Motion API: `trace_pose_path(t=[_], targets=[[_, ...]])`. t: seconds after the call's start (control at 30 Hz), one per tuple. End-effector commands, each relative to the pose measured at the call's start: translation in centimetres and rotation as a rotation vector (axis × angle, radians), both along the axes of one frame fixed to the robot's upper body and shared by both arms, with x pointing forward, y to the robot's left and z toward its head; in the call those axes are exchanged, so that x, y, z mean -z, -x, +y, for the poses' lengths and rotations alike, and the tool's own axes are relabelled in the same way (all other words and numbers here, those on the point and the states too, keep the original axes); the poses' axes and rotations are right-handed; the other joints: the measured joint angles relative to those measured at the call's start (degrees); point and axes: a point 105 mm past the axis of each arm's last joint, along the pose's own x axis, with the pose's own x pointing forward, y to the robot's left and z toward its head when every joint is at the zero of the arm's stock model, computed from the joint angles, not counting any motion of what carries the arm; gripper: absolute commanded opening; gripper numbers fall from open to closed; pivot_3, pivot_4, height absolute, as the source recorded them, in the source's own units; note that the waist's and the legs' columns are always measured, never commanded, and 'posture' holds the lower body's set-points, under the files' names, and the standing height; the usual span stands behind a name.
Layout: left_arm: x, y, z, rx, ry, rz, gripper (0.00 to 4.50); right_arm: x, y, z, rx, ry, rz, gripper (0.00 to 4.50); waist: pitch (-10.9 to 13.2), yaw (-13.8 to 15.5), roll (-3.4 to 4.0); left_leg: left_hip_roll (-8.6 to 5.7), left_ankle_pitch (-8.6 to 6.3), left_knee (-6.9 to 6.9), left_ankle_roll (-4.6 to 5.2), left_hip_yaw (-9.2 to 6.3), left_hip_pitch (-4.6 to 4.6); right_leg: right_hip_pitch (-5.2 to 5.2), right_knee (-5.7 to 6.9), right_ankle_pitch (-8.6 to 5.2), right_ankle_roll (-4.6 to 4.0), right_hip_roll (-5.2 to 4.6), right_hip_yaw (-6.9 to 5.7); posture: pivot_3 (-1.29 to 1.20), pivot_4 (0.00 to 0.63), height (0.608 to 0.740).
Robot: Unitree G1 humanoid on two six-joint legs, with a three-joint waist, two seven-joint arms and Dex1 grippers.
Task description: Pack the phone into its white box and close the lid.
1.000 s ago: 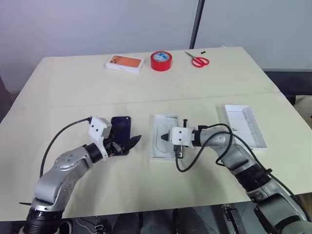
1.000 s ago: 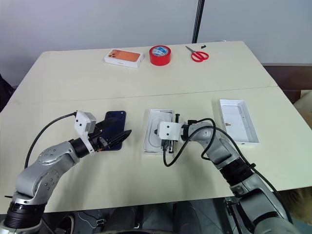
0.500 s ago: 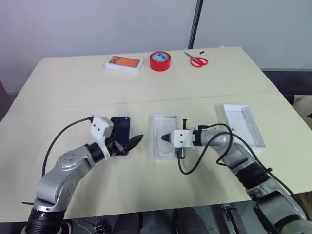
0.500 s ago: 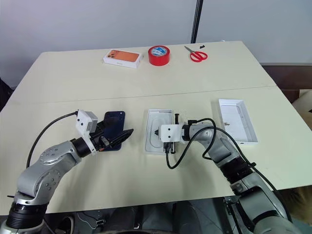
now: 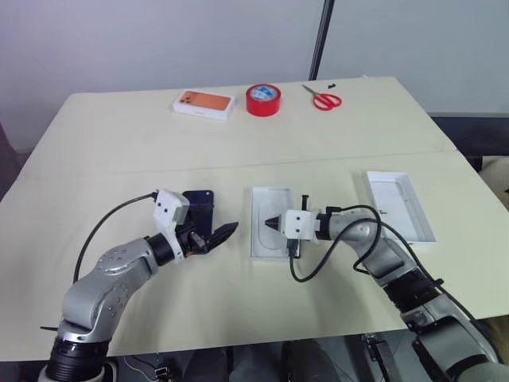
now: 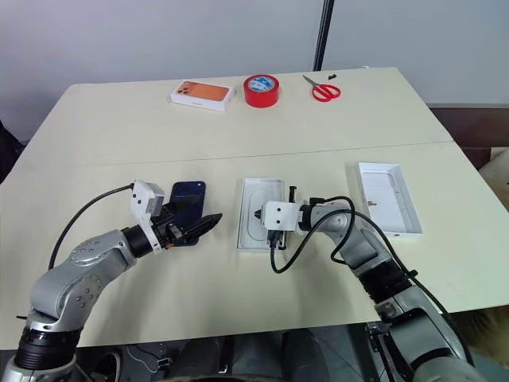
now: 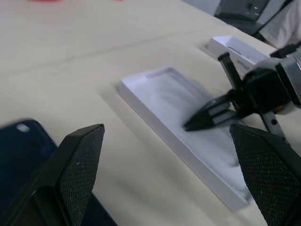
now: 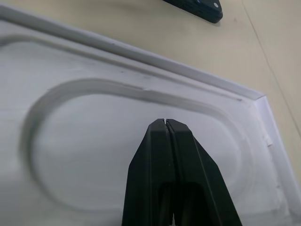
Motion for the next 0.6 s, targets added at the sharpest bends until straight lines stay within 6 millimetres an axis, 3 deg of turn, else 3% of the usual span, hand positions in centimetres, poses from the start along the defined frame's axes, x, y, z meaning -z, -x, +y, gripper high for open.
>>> trace_pose_path(t=[0.03,0.17,0.27,0.37,0.43,0.6], targets=[[-1.5,-1.2,2.8,-0.077,0.051,0.014,4.5,-1.0,-0.1,0.4,0.039,-0.086,0.029,0.06,0.0,-0.09,0.0,0.01,0.0,0.0,0.0,-0.01,0.01,0.0,0.02,0.0,0.0,0.02,0.0,0.0,0.15,0.74],[-1.9,-2.6,6.3,-0.134,0.073,0.083,4.5,-4.3,-1.4,1.0,0.123,-0.227,0.013,0.06,0.01,-0.23,0.02,-0.01,0.01,-0.03,-0.01,0.01,-0.06,-0.16,0.07,0.01,-0.02,0.09,-0.03,0.0,0.15,0.74],[-2.0,-2.7,8.4,-0.119,0.149,0.172,4.5,-6.3,-1.7,2.2,0.113,-0.237,-0.072,0.06,0.02,-0.51,0.03,-0.03,0.03,-0.06,-0.05,0.08,-0.18,-0.36,0.09,0.01,-0.02,0.09,0.0,0.0,0.15,0.74],[-2.2,-3.3,10.7,-0.158,0.185,0.23,4.5,-7.9,-1.8,4.7,0.107,-0.275,-0.097,0.06,0.02,-0.5,0.03,-0.02,0.03,-0.08,-0.06,0.07,-0.2,-0.42,0.09,0.01,-0.02,0.1,0.0,0.0,0.15,0.74],[-1.7,-3.5,11.6,-0.172,0.215,0.282,4.5,-7.9,-1.6,6.3,0.074,-0.265,-0.1,0.06,0.02,-0.5,0.03,-0.02,0.06,-0.09,-0.11,0.05,-0.2,-0.44,0.14,0.02,-0.03,0.14,-0.01,0.0,0.15,0.74],[1.9,-2.8,11.3,-0.117,0.133,0.456,4.5,-3.5,-1.4,8.6,-0.01,0.017,-0.071,0.06,0.02,-0.56,0.03,-0.09,0.07,-0.09,-0.12,0.07,-0.2,-0.45,0.15,0.02,-0.03,0.09,0.01,0.0,0.15,0.74]])
